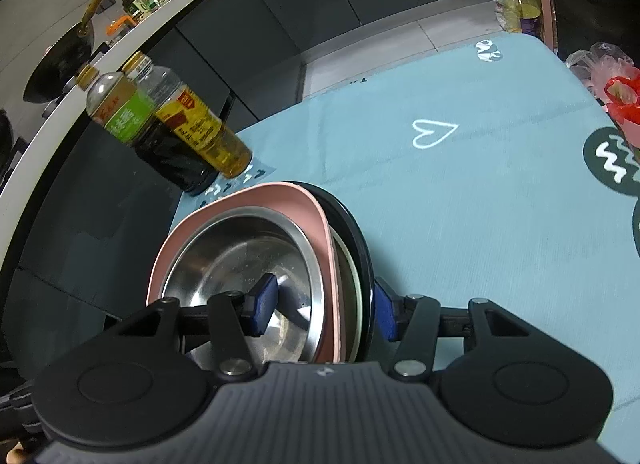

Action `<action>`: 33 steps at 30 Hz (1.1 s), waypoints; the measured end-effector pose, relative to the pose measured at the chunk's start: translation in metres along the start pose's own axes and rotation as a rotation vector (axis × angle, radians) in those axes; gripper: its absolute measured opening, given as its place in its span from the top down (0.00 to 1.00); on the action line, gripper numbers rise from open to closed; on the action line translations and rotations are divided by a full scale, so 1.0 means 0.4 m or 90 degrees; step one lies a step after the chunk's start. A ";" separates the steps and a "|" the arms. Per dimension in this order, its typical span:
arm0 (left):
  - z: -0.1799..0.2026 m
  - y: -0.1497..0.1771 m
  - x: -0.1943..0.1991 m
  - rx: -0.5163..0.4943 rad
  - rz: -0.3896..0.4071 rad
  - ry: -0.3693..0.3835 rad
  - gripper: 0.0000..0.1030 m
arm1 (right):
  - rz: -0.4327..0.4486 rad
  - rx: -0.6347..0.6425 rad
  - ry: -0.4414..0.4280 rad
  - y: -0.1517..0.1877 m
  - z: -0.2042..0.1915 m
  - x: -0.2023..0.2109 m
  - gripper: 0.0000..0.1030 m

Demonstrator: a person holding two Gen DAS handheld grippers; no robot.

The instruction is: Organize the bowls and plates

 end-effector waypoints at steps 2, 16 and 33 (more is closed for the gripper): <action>0.003 -0.014 -0.010 0.000 0.000 0.001 0.54 | 0.001 -0.003 0.002 -0.013 0.002 -0.007 0.60; 0.001 -0.101 -0.076 0.000 0.002 0.003 0.54 | 0.004 -0.014 0.015 -0.092 0.009 -0.053 0.60; -0.028 -0.139 -0.139 0.017 -0.016 -0.003 0.54 | -0.014 -0.021 0.021 -0.125 0.018 -0.110 0.60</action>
Point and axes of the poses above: each gripper's, at about its wrist camera, not at the fingertips, and x roughly against the way its jaws point, z to its right, y to its underside, the point moved 1 cm from there along -x, roughly the way its jaws point, and after that the axes turned 2 degrees about -z, right-handed, at the moved point
